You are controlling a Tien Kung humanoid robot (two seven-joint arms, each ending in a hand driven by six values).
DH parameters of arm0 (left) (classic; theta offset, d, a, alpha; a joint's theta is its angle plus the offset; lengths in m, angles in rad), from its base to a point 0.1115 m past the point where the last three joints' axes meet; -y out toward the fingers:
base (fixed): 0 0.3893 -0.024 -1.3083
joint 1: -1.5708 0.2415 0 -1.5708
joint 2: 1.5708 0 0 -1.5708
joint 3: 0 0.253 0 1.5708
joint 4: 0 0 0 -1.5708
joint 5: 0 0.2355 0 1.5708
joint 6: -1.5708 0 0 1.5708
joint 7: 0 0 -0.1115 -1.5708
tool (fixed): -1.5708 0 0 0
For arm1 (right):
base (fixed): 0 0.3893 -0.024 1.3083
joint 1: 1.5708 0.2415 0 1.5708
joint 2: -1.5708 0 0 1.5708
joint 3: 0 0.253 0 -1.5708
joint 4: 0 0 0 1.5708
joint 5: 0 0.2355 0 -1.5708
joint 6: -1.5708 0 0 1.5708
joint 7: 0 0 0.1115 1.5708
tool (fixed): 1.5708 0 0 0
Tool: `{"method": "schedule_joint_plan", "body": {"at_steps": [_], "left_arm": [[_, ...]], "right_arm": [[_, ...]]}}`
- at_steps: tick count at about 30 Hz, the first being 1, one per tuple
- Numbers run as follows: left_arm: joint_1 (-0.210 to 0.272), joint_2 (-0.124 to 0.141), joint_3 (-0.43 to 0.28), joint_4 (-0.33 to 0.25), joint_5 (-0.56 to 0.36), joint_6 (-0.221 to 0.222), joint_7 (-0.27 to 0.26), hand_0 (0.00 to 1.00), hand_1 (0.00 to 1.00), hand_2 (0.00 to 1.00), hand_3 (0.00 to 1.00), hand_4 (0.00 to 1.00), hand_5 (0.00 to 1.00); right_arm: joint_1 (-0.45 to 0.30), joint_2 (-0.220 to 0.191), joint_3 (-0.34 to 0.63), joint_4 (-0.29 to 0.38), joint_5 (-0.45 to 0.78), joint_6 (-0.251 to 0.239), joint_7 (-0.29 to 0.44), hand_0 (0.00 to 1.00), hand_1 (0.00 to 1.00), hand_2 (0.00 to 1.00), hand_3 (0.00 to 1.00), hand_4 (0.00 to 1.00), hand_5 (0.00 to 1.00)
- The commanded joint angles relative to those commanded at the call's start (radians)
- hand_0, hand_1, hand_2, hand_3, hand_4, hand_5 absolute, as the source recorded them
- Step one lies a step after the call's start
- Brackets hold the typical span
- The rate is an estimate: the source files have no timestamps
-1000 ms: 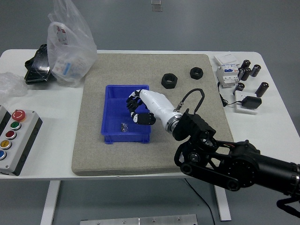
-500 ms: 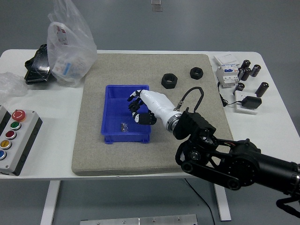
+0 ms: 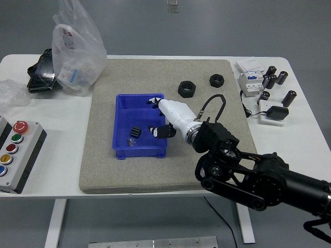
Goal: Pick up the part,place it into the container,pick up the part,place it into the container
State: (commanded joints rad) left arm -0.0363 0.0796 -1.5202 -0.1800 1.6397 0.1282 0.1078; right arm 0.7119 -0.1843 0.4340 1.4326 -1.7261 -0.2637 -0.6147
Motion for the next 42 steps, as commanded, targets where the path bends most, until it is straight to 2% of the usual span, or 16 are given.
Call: {"method": "schedule_joint_plan", "body": {"at_steps": [2,3,6,8,9,14,15,17,20,21,32,33,38,39,42], "left_arm": [[0.0,0.0,0.0,0.0,-0.001,0.0,-0.001,0.624,0.539,0.539,0.619,0.698,0.358],[0.0,-0.001,0.001,0.0,-0.002,0.0,-0.001,0.624,0.538,0.54,0.62,0.695,0.358],[0.002,-0.003,0.0,0.0,-0.004,0.0,-0.002,0.624,0.538,0.54,0.62,0.695,0.358],[0.004,-0.004,-0.006,0.0,0.0,0.002,0.0,0.624,0.538,0.54,0.62,0.695,0.358],[0.006,-0.004,-0.01,0.0,0.004,0.002,0.001,0.624,0.538,0.54,0.62,0.705,0.344],[0.006,-0.004,-0.015,0.0,0.008,0.003,0.001,0.624,0.538,0.54,0.62,0.705,0.344],[0.005,-0.004,-0.013,0.0,0.006,0.003,-0.001,0.623,0.538,0.54,0.62,0.705,0.344],[0.002,-0.003,-0.009,0.0,0.003,0.003,-0.004,0.623,0.538,0.54,0.62,0.705,0.344],[0.0,-0.003,-0.006,0.0,0.001,0.002,-0.005,0.623,0.538,0.54,0.62,0.705,0.344],[0.0,-0.003,-0.005,0.0,0.001,0.002,-0.005,0.623,0.537,0.54,0.621,0.705,0.34],[0.002,-0.002,-0.006,0.0,0.003,0.005,-0.003,0.623,0.537,0.54,0.621,0.703,0.338],[0.002,-0.002,-0.006,0.0,0.002,0.005,-0.004,0.623,0.538,0.541,0.621,0.703,0.336],[0.001,-0.003,0.0,0.0,-0.004,0.003,-0.007,0.623,0.538,0.541,0.621,0.703,0.336],[0.001,-0.003,0.001,0.0,-0.005,0.003,-0.007,0.622,0.538,0.541,0.622,0.7,0.337],[0.0,-0.003,0.003,0.0,-0.007,0.002,-0.008,0.622,0.538,0.541,0.622,0.7,0.337]], "right_arm": [[-0.018,-0.01,0.029,0.01,-0.023,-0.02,-0.011,0.366,0.681,0.801,0.87,0.654,0.034],[-0.031,-0.019,0.05,0.017,-0.041,-0.03,-0.02,0.333,0.66,0.767,0.83,0.646,0.045],[-0.08,-0.056,0.115,0.042,-0.107,-0.01,-0.031,0.333,0.66,0.767,0.83,0.646,0.045],[-0.108,-0.083,0.157,0.043,-0.146,0.03,-0.031,0.333,0.66,0.767,0.83,0.646,0.045],[-0.122,-0.098,0.18,0.04,-0.156,0.056,-0.031,0.341,0.677,0.793,0.85,0.727,0.118],[-0.161,-0.133,0.232,0.043,-0.088,0.181,-0.031,0.341,0.677,0.793,0.85,0.727,0.118],[-0.168,-0.135,0.237,0.044,-0.073,0.204,-0.031,0.415,0.772,0.875,0.93,0.848,0.288],[-0.175,-0.136,0.239,0.044,-0.055,0.248,-0.031,0.415,0.772,0.875,0.93,0.848,0.288],[-0.177,-0.133,0.233,0.033,-0.043,0.269,-0.031,0.415,0.772,0.875,0.93,0.848,0.288],[-0.178,-0.131,0.231,0.026,-0.04,0.271,-0.031,0.409,0.774,0.871,0.918,0.86,0.322],[-0.188,-0.122,0.219,-0.031,-0.043,0.284,-0.031,0.401,0.766,0.859,0.897,0.859,0.343],[-0.188,-0.122,0.216,-0.034,-0.041,0.284,-0.031,0.381,0.736,0.803,0.853,0.724,0.22],[-0.189,-0.123,0.193,-0.04,-0.043,0.277,-0.031,0.381,0.736,0.803,0.853,0.724,0.22],[-0.19,-0.123,0.19,-0.04,-0.046,0.274,-0.031,0.363,0.645,0.58,0.628,0.562,0.002],[-0.191,-0.123,0.179,-0.04,-0.063,0.256,-0.031,0.363,0.645,0.58,0.628,0.562,0.002]]}}
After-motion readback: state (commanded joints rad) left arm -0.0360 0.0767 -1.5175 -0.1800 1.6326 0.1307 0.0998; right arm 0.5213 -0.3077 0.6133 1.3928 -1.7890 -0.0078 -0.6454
